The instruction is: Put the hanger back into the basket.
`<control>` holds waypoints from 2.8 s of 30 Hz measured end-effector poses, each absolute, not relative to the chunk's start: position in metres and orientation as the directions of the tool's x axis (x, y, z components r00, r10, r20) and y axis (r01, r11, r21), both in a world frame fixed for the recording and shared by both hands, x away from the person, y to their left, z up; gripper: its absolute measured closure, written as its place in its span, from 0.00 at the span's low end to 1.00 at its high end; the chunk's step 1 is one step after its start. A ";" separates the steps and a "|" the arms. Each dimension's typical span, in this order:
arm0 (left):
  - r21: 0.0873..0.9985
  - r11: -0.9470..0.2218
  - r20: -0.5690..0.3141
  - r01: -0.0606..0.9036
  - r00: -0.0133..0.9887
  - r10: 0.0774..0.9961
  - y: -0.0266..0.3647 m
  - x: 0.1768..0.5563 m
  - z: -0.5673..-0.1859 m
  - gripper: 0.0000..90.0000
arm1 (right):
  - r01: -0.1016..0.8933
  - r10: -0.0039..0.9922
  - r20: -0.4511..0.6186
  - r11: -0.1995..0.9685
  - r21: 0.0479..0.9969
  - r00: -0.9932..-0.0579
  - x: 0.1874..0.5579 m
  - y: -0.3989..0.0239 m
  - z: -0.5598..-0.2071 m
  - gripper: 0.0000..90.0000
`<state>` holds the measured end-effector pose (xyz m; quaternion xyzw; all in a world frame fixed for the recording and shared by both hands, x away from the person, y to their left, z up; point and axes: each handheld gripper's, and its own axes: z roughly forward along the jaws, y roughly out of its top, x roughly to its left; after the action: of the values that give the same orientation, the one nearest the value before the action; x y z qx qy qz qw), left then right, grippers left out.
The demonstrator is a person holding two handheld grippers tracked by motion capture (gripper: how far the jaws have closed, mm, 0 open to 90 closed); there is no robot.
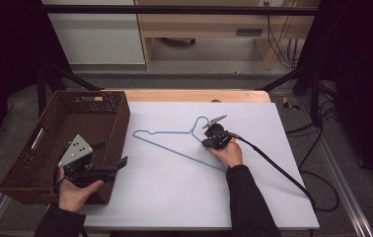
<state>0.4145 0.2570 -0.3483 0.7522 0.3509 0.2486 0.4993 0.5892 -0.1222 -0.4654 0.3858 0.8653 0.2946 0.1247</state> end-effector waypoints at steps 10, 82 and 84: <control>0.922 -0.270 0.034 0.278 0.635 0.771 0.252 0.414 -0.348 0.10 | 0.561 0.722 -0.025 0.557 0.612 -0.691 0.584 -0.122 -0.462 0.97; 0.891 -0.231 -0.086 0.391 0.645 0.759 0.147 0.502 -0.349 0.13 | 0.388 0.645 -0.115 0.581 0.716 -0.755 0.544 -0.126 -0.423 0.97; 0.885 -0.235 -0.090 0.401 0.644 0.759 0.140 0.509 -0.352 0.13 | 0.388 0.646 -0.117 0.582 0.714 -0.754 0.545 -0.126 -0.423 0.97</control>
<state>0.5091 0.1399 -0.3518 0.7641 0.3797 0.1835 0.4882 0.5445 -0.1259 -0.4229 0.2973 0.8698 0.3471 0.1857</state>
